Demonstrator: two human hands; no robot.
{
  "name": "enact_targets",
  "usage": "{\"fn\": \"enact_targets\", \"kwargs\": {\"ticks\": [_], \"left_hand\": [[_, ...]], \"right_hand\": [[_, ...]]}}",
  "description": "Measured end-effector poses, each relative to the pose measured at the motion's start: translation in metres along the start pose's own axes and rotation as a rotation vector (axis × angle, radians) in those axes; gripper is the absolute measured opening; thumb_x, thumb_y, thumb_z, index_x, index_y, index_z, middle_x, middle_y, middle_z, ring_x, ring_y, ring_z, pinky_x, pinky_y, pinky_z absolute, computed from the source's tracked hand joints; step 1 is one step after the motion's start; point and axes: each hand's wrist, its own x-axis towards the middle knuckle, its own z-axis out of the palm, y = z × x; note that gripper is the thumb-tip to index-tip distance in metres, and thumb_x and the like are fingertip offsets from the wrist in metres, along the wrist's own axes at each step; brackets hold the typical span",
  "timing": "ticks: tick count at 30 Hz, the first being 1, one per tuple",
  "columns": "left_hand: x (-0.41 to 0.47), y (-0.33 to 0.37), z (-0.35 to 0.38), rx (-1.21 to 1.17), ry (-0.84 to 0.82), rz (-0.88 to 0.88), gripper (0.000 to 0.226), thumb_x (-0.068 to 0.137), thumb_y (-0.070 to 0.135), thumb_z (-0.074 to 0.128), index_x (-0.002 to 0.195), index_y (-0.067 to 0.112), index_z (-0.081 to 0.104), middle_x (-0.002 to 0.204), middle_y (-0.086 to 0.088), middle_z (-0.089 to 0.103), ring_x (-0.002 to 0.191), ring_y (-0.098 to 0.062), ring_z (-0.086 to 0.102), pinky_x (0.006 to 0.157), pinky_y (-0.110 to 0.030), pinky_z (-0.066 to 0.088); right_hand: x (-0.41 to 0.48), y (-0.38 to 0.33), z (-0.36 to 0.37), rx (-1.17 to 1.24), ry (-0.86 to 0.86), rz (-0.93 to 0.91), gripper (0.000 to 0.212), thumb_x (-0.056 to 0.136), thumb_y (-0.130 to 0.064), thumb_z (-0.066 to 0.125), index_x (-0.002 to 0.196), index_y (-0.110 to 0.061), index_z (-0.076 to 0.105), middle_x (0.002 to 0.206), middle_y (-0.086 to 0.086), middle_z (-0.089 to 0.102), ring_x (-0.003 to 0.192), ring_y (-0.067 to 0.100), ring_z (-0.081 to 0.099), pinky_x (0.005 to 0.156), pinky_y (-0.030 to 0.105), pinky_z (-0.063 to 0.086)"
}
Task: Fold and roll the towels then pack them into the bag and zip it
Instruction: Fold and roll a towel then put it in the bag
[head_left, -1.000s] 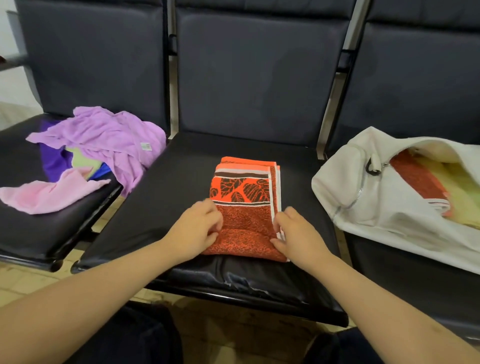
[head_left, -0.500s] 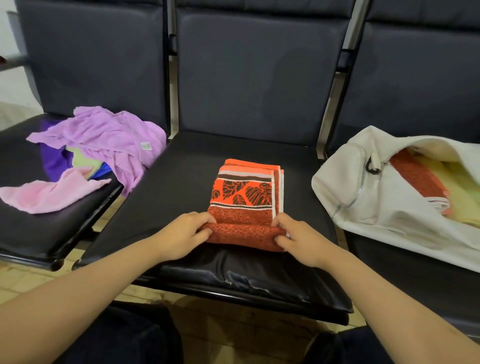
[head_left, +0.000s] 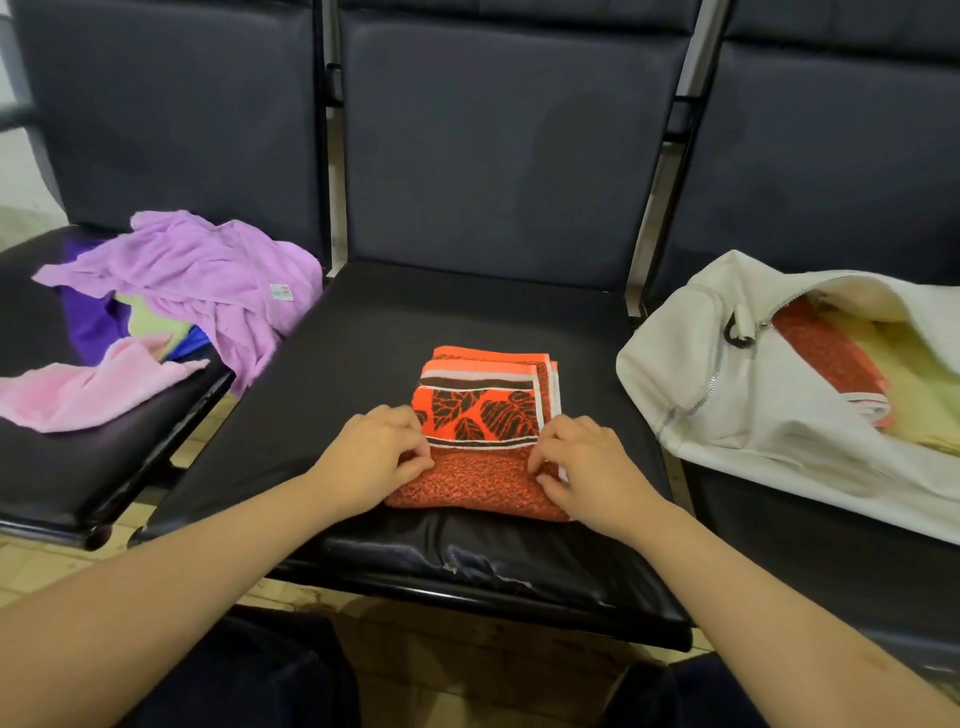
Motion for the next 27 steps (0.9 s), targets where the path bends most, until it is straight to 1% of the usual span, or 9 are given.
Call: {"fn": "enact_targets", "kwargs": {"ticks": [2,5,8,12,16,19,23,25,27], "left_hand": [[-0.003,-0.005,-0.007,0.027,-0.113,0.044,0.062,0.078,0.075,0.040,0.088,0.024,0.074,0.096,0.011,0.063,0.088,-0.013,0.057,0.081,-0.035,0.048],[-0.009,-0.010,-0.012,0.039,-0.273,0.050,0.085,0.065,0.086,0.042,0.116,0.023,0.068,0.117,0.012,0.060,0.108,-0.008,0.050,0.096,-0.029,0.040],[-0.009,-0.008,-0.011,-0.080,-0.258,-0.092,0.067,0.074,0.069,0.045,0.119,0.023,0.061,0.109,0.006,0.064,0.100,-0.011,0.054,0.093,-0.028,0.042],[-0.005,0.004,-0.012,-0.239,-0.183,-0.227,0.011,0.095,0.028,0.055,0.099,0.019,0.049,0.084,-0.001,0.061,0.079,-0.018,0.057,0.070,-0.026,0.036],[0.000,0.010,-0.006,-0.331,-0.170,-0.335,0.013,0.097,0.026,0.051,0.093,0.015,0.056,0.085,0.001,0.061,0.084,-0.017,0.058,0.071,-0.025,0.035],[0.002,0.008,0.003,-0.345,-0.135,-0.448,0.014,0.093,0.030,0.058,0.094,0.016,0.056,0.083,0.004,0.059,0.080,-0.012,0.055,0.070,-0.025,0.036],[0.002,0.003,0.009,-0.227,0.063,-0.219,0.017,0.082,0.023,0.073,0.089,0.019,0.057,0.088,0.006,0.046,0.074,-0.004,0.048,0.075,-0.022,0.037],[0.003,-0.003,0.008,-0.149,0.041,-0.044,0.024,0.083,0.042,0.065,0.085,0.019,0.066,0.090,0.008,0.053,0.080,-0.009,0.053,0.081,-0.026,0.042],[0.001,-0.009,0.003,-0.123,-0.063,0.032,0.056,0.082,0.070,0.047,0.097,0.021,0.070,0.100,0.011,0.060,0.093,-0.008,0.055,0.090,-0.024,0.041]], "right_hand": [[-0.002,0.007,-0.003,0.102,-0.105,-0.032,0.028,0.086,-0.042,0.064,0.107,-0.024,0.067,0.108,-0.008,0.057,0.101,0.011,0.052,0.092,0.033,0.042],[-0.005,0.010,-0.005,0.210,-0.291,0.031,0.052,0.081,-0.045,0.072,0.124,-0.023,0.055,0.120,-0.009,0.052,0.106,0.007,0.051,0.093,0.022,0.041],[-0.004,0.011,-0.007,0.227,-0.239,0.123,0.032,0.091,-0.028,0.063,0.121,-0.028,0.052,0.105,-0.004,0.062,0.090,0.010,0.057,0.079,0.021,0.042],[-0.001,0.006,-0.011,0.379,-0.215,0.187,0.013,0.095,-0.020,0.052,0.099,-0.032,0.049,0.092,0.000,0.064,0.084,0.016,0.062,0.074,0.027,0.046],[0.001,0.003,-0.012,0.444,-0.236,0.274,0.008,0.098,-0.022,0.047,0.104,-0.027,0.045,0.092,0.009,0.062,0.078,0.016,0.057,0.065,0.025,0.041],[-0.001,0.001,-0.005,0.467,-0.285,0.313,0.012,0.098,-0.028,0.050,0.108,-0.026,0.043,0.074,0.004,0.054,0.060,0.013,0.054,0.055,0.023,0.044],[0.001,-0.001,-0.003,0.194,-0.117,0.245,0.020,0.089,-0.028,0.063,0.104,-0.025,0.049,0.089,-0.004,0.048,0.076,0.015,0.050,0.068,0.031,0.042],[0.004,-0.002,-0.004,0.064,-0.033,0.091,0.016,0.086,-0.018,0.063,0.101,-0.023,0.058,0.104,-0.006,0.051,0.096,0.016,0.050,0.082,0.035,0.043],[0.005,-0.001,-0.004,0.040,-0.074,-0.005,0.019,0.089,-0.011,0.055,0.103,-0.020,0.064,0.108,-0.004,0.058,0.104,0.017,0.053,0.090,0.034,0.043]]}}
